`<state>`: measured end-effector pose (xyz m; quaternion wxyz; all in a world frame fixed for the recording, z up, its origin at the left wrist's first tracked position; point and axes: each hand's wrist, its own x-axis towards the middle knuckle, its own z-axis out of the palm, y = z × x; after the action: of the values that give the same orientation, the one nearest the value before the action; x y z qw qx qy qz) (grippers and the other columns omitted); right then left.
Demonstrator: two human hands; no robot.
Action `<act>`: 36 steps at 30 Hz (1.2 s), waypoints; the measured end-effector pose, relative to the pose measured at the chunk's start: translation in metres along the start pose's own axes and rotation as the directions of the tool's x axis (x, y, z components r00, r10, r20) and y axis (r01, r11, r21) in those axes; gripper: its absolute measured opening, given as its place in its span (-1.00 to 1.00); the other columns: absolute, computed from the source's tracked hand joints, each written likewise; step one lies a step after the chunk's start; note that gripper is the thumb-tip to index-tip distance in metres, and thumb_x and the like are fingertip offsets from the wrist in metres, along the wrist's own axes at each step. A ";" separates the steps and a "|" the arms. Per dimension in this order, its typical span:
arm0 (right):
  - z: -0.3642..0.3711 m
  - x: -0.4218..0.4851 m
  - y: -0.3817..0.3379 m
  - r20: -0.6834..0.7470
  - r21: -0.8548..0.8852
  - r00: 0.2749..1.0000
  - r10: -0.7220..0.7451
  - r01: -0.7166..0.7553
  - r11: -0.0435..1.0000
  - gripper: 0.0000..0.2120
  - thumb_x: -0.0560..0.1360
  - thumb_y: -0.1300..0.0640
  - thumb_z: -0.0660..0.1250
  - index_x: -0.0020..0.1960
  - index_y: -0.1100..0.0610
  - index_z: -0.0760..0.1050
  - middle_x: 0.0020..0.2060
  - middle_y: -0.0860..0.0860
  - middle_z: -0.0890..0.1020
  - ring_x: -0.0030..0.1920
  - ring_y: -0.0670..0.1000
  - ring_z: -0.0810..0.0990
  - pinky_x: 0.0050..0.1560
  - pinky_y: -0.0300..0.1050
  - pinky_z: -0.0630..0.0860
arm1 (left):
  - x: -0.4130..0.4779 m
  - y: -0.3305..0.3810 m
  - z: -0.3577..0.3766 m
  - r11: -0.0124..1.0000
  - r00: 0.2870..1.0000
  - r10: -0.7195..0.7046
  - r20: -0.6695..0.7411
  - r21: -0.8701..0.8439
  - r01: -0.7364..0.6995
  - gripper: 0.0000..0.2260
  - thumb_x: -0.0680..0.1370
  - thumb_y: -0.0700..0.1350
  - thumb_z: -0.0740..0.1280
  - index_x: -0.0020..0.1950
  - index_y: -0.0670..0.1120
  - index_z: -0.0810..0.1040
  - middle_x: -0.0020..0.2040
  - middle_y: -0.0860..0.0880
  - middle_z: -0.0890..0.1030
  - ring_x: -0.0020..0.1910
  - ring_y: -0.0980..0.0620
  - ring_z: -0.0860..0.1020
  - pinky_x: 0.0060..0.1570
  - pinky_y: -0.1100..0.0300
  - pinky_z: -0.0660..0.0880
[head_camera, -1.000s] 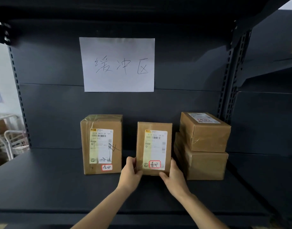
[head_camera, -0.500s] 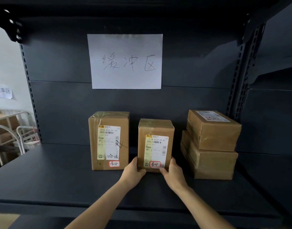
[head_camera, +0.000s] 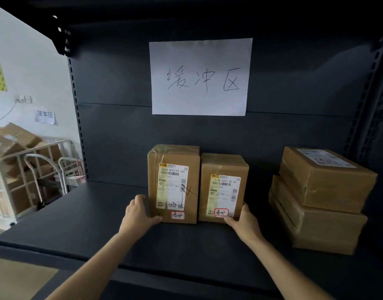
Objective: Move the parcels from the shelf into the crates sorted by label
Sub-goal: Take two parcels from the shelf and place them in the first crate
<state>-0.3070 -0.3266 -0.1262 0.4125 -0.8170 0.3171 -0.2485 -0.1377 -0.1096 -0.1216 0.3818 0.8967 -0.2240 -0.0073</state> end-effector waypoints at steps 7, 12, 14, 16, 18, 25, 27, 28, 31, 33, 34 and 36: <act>0.001 0.011 0.005 0.018 -0.046 0.999 0.027 -0.026 0.999 -0.32 0.40 0.30 0.43 0.43 0.16 0.19 0.28 0.07 0.51 0.31 0.06 0.47 0.28 -0.11 0.38 | 0.019 0.001 0.012 0.993 0.983 0.046 0.177 -0.119 -0.026 -0.20 0.34 -0.16 0.51 0.47 -0.02 0.15 0.17 0.03 0.50 0.18 0.00 0.47 0.13 0.19 0.41; 0.006 0.014 0.006 -0.003 -0.064 0.999 0.032 -0.032 0.997 -0.33 0.42 0.30 0.40 0.44 0.16 0.18 0.29 0.07 0.51 0.31 0.05 0.46 0.29 -0.12 0.37 | 0.022 -0.002 0.020 0.984 0.985 0.068 0.161 -0.171 -0.041 -0.27 0.37 -0.19 0.47 0.45 0.01 0.20 0.10 0.07 0.54 0.09 0.04 0.49 0.03 0.23 0.39; 0.005 0.014 0.007 -0.004 -0.060 0.999 0.039 -0.040 0.997 -0.34 0.42 0.30 0.40 0.43 0.15 0.20 0.28 0.07 0.51 0.31 0.05 0.46 0.29 -0.11 0.37 | 0.021 -0.002 0.019 0.981 0.984 0.071 0.161 -0.189 -0.040 -0.29 0.38 -0.21 0.47 0.45 0.01 0.22 0.08 0.09 0.53 0.08 0.05 0.48 0.03 0.23 0.39; 0.004 0.014 0.007 -0.002 -0.050 0.999 0.045 -0.045 0.998 -0.36 0.43 0.29 0.40 0.42 0.15 0.22 0.28 0.07 0.51 0.31 0.05 0.47 0.29 -0.10 0.38 | 0.020 -0.002 0.018 0.976 0.984 0.077 0.163 -0.214 -0.041 -0.30 0.38 -0.23 0.46 0.44 0.01 0.24 0.07 0.09 0.53 0.06 0.06 0.48 0.03 0.23 0.38; 0.003 0.012 0.007 0.008 -0.035 0.999 0.046 -0.045 0.998 -0.38 0.43 0.29 0.40 0.42 0.15 0.23 0.28 0.06 0.52 0.31 0.05 0.46 0.28 -0.11 0.39 | 0.017 -0.002 0.016 0.970 0.983 0.079 0.166 -0.239 -0.038 -0.33 0.38 -0.24 0.46 0.42 0.00 0.27 0.05 0.09 0.54 0.04 0.08 0.47 0.03 0.24 0.38; -0.015 -0.001 0.000 0.073 0.025 0.997 -0.019 0.018 1.000 -0.45 0.48 0.22 0.36 0.42 0.12 0.27 0.31 0.03 0.48 0.33 0.02 0.42 0.26 -0.16 0.35 | 0.006 0.002 0.008 0.917 0.984 0.089 0.153 -0.398 -0.021 -0.46 0.38 -0.24 0.48 0.29 0.00 0.37 0.03 0.10 0.56 0.10 0.03 0.52 0.12 0.14 0.43; -0.022 -0.004 -0.001 0.077 0.049 0.996 -0.038 0.034 0.998 -0.46 0.50 0.12 0.34 0.43 0.08 0.26 0.32 0.01 0.47 0.33 0.01 0.41 0.30 -0.10 0.35 | 0.002 0.004 0.005 0.890 0.982 0.115 0.148 -0.455 -0.036 -0.50 0.31 -0.15 0.52 0.16 0.09 0.41 0.03 0.12 0.59 0.12 0.01 0.55 0.18 0.04 0.47; -0.026 -0.005 -0.001 0.073 0.057 0.996 -0.045 0.041 0.998 -0.46 0.51 0.07 0.33 0.44 0.06 0.25 0.32 0.00 0.46 0.34 0.00 0.40 0.32 -0.08 0.35 | -0.001 0.006 0.003 0.869 0.982 0.127 0.141 -0.493 -0.042 -0.49 0.23 -0.07 0.53 0.10 0.13 0.43 0.03 0.13 0.60 0.10 0.03 0.57 0.17 0.03 0.49; -0.036 -0.011 -0.001 0.057 0.074 0.997 -0.060 0.056 0.996 -0.49 0.53 -0.02 0.28 0.43 0.02 0.26 0.32 0.00 0.46 0.33 0.00 0.40 0.34 -0.03 0.36 | -0.009 0.013 0.002 0.805 0.982 0.142 0.124 -0.592 -0.042 -0.45 0.08 0.07 0.50 0.04 0.21 0.46 -0.03 0.15 0.65 0.02 0.13 0.60 0.08 0.11 0.53; -0.041 -0.016 0.000 0.062 0.082 0.996 -0.072 0.067 0.994 -0.52 0.54 -0.02 0.26 0.42 0.01 0.27 0.30 0.00 0.47 0.32 -0.01 0.41 0.33 -0.05 0.37 | -0.017 0.019 0.001 0.776 0.981 0.157 0.116 -0.629 -0.050 -0.50 0.13 0.00 0.51 0.01 0.21 0.46 -0.11 0.22 0.67 -0.07 0.23 0.61 -0.05 0.26 0.53; -0.043 -0.019 0.001 0.067 0.081 0.995 -0.078 0.073 0.994 -0.53 0.54 -0.02 0.26 0.42 0.01 0.28 0.30 -0.01 0.48 0.32 -0.01 0.41 0.33 -0.05 0.36 | -0.022 0.022 -0.001 0.765 0.980 0.165 0.112 -0.642 -0.056 -0.53 0.17 -0.05 0.50 0.01 0.22 0.46 -0.14 0.26 0.67 -0.10 0.26 0.61 -0.11 0.31 0.53; -0.046 -0.024 0.002 0.078 0.082 0.994 -0.082 0.075 0.994 -0.53 0.54 -0.01 0.25 0.42 0.02 0.28 0.31 -0.01 0.47 0.33 -0.01 0.40 0.34 -0.05 0.35 | -0.031 0.026 -0.005 0.759 0.981 0.169 0.094 -0.648 -0.069 -0.54 0.22 -0.10 0.49 0.04 0.21 0.47 -0.11 0.23 0.67 -0.08 0.24 0.62 -0.15 0.33 0.53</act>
<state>-0.3543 -0.3339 -0.1068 0.4471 -0.8213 0.2576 -0.2434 -0.1749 -0.1095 -0.1055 0.6470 0.6932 -0.2921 -0.1250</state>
